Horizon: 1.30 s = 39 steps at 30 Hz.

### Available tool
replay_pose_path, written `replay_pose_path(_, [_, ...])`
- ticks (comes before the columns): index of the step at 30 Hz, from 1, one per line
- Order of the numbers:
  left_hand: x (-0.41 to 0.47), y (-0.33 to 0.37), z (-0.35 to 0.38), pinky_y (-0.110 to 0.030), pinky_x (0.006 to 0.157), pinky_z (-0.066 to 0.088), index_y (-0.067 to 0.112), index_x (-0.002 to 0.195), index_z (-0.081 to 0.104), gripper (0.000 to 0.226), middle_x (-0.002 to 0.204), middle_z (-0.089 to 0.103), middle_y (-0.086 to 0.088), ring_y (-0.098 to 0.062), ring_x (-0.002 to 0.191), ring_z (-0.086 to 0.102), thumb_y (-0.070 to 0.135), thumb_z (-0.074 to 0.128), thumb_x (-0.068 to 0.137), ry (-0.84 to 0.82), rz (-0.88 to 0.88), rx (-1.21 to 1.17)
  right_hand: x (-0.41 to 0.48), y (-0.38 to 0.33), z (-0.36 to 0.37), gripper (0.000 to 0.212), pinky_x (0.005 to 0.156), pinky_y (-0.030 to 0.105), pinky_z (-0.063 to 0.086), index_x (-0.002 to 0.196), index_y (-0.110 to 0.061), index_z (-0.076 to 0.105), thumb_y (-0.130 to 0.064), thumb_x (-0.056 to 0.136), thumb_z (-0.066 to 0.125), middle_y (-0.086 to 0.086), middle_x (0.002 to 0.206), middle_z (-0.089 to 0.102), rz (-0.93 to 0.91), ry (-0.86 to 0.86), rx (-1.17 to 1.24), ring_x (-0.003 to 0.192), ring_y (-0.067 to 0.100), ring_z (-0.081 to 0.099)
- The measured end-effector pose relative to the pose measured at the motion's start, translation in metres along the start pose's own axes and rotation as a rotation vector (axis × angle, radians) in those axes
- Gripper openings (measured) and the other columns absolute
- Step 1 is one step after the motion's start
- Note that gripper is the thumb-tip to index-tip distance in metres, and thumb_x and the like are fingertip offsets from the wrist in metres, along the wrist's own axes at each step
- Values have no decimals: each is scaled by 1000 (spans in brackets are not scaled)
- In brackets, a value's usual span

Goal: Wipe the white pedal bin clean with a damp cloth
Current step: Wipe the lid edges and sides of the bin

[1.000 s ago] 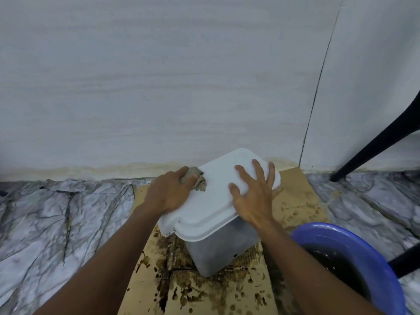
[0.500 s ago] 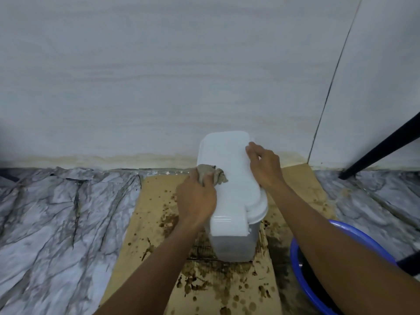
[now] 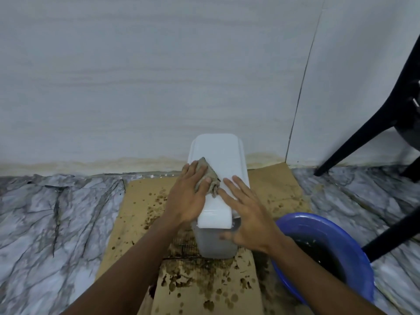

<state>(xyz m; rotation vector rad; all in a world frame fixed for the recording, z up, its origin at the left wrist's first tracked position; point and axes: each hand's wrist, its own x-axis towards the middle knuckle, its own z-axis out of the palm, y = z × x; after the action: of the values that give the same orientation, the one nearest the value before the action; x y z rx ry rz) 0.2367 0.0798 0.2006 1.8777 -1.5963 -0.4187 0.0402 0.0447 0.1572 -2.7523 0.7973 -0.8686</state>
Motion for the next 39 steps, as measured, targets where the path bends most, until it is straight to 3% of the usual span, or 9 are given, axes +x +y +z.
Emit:
replay_pose_path(9, [20,21,-22,-44,124,23,25,149,52,44,161,41,3,-19,152,28,39,41,109,51,44,-89,43,15,-21,88,112,49,42,134,-17,63,-66,63,78,5,145,56,51,121,158,143,25,43])
replay_pose_path(12, [39,22,-34,-41,102,43,24,125,71,34,129,67,0,-22,123,57,36,45,107,128,22,-160,83,16,-46,49,99,39,55,107,-20,79,-47,67,89,-5,113,75,323,369,452,112,6,67])
replay_pose_path(14, [46,20,-33,-42,90,49,24,112,74,37,112,70,-1,-22,105,62,40,42,102,145,-4,-109,109,25,-55,36,92,43,57,96,-18,80,-45,73,86,-3,108,76,339,319,407,107,9,69])
replay_pose_path(16, [45,22,-22,-45,92,50,26,117,73,43,116,70,1,-21,107,62,42,38,99,157,11,-69,121,29,-50,53,104,47,48,106,-19,79,-61,73,77,3,121,73,307,28,317,124,16,61])
replay_pose_path(19, [48,28,-12,-44,97,49,28,121,73,39,122,69,5,-18,113,61,42,43,101,225,-16,-150,111,31,-43,90,122,44,24,128,-31,67,-90,61,59,-2,148,53,355,-59,306,145,15,37])
replay_pose_path(23, [68,32,-18,-47,87,53,26,109,77,50,107,71,3,-22,98,64,52,38,91,223,-32,-154,90,31,-41,104,124,50,5,150,-36,38,-76,60,74,-18,159,30,149,-57,233,153,5,9])
replay_pose_path(27, [86,33,-23,-48,85,54,24,101,77,45,101,74,-1,-22,91,64,48,41,93,206,-54,-146,94,46,-28,112,121,60,19,149,-25,43,-70,54,84,-16,153,40,158,79,266,152,11,22])
replay_pose_path(34, [113,32,-29,-49,93,52,35,105,78,34,111,75,8,-17,102,66,51,50,95,201,-16,-282,125,68,-35,99,112,38,42,133,-33,59,-64,44,90,-15,136,55,262,106,436,128,6,50])
replay_pose_path(39, [110,-1,-1,-47,120,36,36,149,51,50,155,49,11,-10,145,41,54,40,104,360,96,-520,162,93,-39,77,93,8,43,124,-33,66,-48,54,95,-22,124,59,314,97,524,112,-16,52])
